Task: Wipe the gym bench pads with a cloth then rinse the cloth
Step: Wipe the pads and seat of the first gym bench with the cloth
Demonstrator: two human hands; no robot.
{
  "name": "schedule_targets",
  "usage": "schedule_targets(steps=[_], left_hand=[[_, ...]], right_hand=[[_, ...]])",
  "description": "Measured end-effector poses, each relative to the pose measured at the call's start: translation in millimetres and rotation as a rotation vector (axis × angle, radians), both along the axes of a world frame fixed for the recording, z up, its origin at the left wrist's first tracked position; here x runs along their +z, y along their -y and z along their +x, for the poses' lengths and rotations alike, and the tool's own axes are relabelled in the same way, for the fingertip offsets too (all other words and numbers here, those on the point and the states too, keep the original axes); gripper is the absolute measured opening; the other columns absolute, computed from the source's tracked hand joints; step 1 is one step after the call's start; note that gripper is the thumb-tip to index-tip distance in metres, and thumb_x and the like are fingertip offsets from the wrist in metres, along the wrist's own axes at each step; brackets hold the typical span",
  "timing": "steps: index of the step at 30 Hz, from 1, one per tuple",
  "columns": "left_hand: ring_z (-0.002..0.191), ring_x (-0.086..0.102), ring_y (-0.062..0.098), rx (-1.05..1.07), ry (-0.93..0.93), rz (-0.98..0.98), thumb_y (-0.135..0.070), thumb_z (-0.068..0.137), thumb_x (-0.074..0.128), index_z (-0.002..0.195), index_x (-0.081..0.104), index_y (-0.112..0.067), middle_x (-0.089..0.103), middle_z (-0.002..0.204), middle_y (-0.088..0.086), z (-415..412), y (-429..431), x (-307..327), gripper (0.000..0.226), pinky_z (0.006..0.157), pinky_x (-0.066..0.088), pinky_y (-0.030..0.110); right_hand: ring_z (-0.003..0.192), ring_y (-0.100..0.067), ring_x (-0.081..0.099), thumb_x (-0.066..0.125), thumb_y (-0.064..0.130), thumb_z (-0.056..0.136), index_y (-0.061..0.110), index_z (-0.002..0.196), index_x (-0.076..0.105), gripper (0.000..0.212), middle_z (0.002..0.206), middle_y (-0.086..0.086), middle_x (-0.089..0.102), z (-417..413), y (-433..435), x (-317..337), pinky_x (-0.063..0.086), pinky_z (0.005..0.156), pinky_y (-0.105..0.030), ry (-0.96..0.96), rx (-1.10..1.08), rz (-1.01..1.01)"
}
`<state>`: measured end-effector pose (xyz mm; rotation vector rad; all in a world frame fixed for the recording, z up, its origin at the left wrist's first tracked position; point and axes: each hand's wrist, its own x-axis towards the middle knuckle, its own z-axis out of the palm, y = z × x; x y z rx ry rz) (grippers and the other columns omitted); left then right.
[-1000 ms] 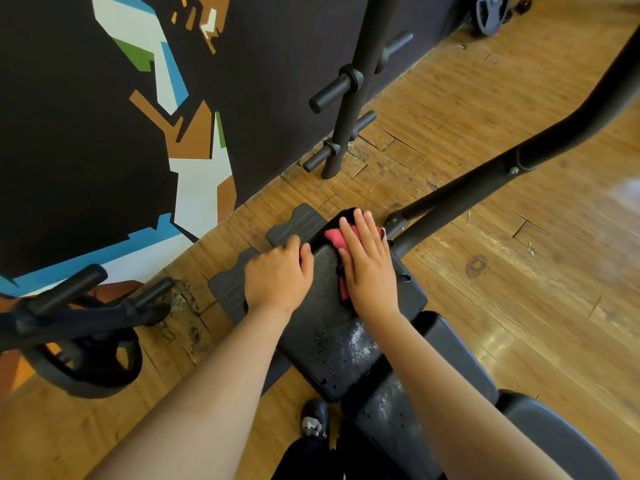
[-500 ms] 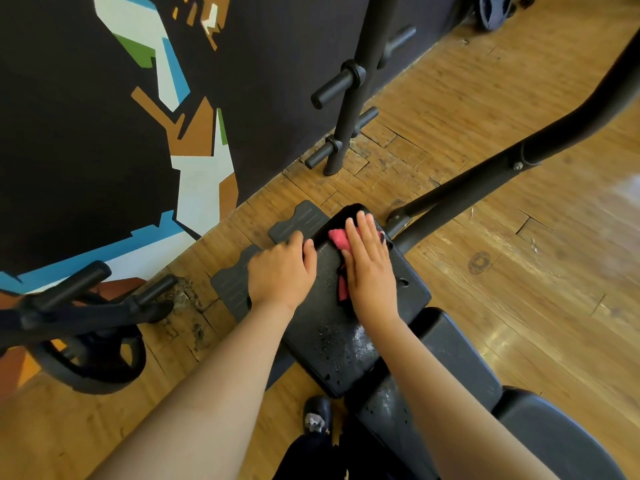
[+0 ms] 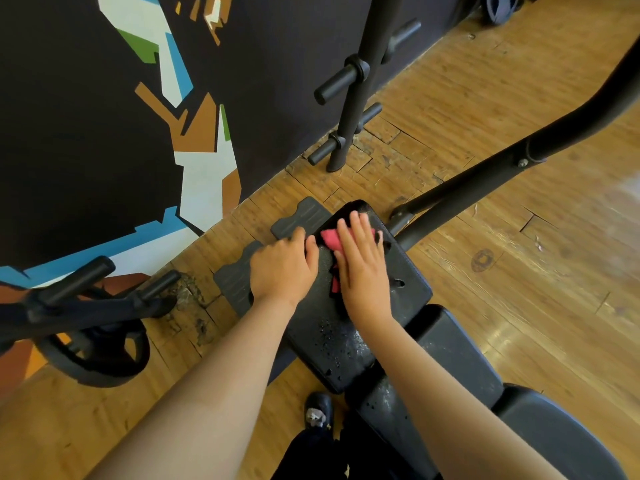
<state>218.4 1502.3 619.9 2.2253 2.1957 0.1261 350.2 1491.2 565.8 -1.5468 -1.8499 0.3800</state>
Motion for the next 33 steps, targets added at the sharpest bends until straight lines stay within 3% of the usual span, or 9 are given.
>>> schedule_targets(steps=[3, 7, 13, 18, 24, 28, 33], left_hand=[[0.049, 0.05, 0.022, 0.001, 0.019, 0.01, -0.034, 0.103, 0.031, 0.088, 0.056, -0.014, 0.057, 0.061, 0.002, 0.6, 0.6, 0.4, 0.035, 0.048, 0.038, 0.027], [0.049, 0.054, 0.023, 0.006, 0.03, -0.004, -0.034, 0.103, 0.032, 0.088, 0.057, -0.014, 0.053, 0.059, 0.001, 0.6, 1.0, 1.0, 0.035, 0.049, 0.046, 0.029], [0.05, 0.056, 0.024, 0.004, 0.017, -0.004, -0.034, 0.103, 0.032, 0.09, 0.058, -0.014, 0.057, 0.062, 0.003, 0.7, 1.0, 1.8, 0.035, 0.049, 0.045, 0.029], [0.047, 0.051, 0.025, -0.002, 0.014, 0.009, -0.032, 0.102, 0.035, 0.088, 0.059, -0.013, 0.059, 0.06, 0.005, 1.1, 1.1, 2.0, 0.033, 0.047, 0.036, 0.026], [0.056, 0.06, 0.027, 0.005, 0.054, -0.015, -0.033, 0.102, 0.035, 0.092, 0.057, -0.014, 0.063, 0.068, 0.005, 1.0, 1.1, 3.3, 0.03, 0.052, 0.045, 0.03], [0.051, 0.054, 0.025, 0.007, 0.025, 0.008, -0.034, 0.102, 0.031, 0.091, 0.058, -0.015, 0.059, 0.063, 0.003, 0.7, 0.7, 2.9, 0.035, 0.048, 0.033, 0.026], [0.05, 0.055, 0.024, -0.001, 0.034, 0.004, -0.033, 0.103, 0.03, 0.091, 0.058, -0.014, 0.054, 0.06, 0.0, -0.4, 0.6, 1.0, 0.036, 0.047, 0.04, 0.026]], right_hand=[[0.146, -0.017, 0.012, 0.034, 0.031, 0.101, 0.014, 0.145, 0.038, 0.047, 0.154, -0.007, 0.028, 23.6, -14.7, -2.8, 0.0, 0.121, -0.033, 0.107, 0.03, 0.032], [0.146, -0.013, 0.004, 0.034, 0.029, 0.104, 0.014, 0.148, 0.032, 0.047, 0.157, -0.006, 0.021, 30.2, -32.4, 4.8, 0.001, 0.121, -0.037, -0.066, -0.185, -0.111], [0.146, -0.017, 0.01, 0.031, 0.03, 0.101, 0.014, 0.145, 0.039, 0.047, 0.155, -0.004, 0.026, 22.0, -14.2, -0.8, 0.0, 0.121, -0.035, 0.036, -0.01, -0.019], [0.146, -0.019, 0.013, 0.034, 0.033, 0.1, 0.013, 0.141, 0.046, 0.047, 0.152, -0.007, 0.035, 12.1, -46.9, 22.0, 0.005, 0.121, -0.043, -0.139, -0.145, -0.086], [0.143, -0.02, 0.024, 0.049, 0.022, 0.096, 0.011, 0.136, 0.052, 0.041, 0.148, -0.009, 0.043, 1.5, -15.5, 7.8, 0.01, 0.119, -0.041, 0.001, 0.131, 0.038], [0.143, -0.022, 0.025, 0.038, 0.029, 0.099, 0.011, 0.138, 0.049, 0.044, 0.148, -0.009, 0.042, 31.8, -46.6, 11.5, 0.011, 0.119, -0.042, -0.049, -0.039, -0.013], [0.145, -0.018, 0.021, 0.04, 0.028, 0.099, 0.015, 0.14, 0.047, 0.043, 0.151, -0.005, 0.038, 21.7, -23.7, 8.7, 0.008, 0.12, -0.037, -0.114, -0.035, -0.037]])
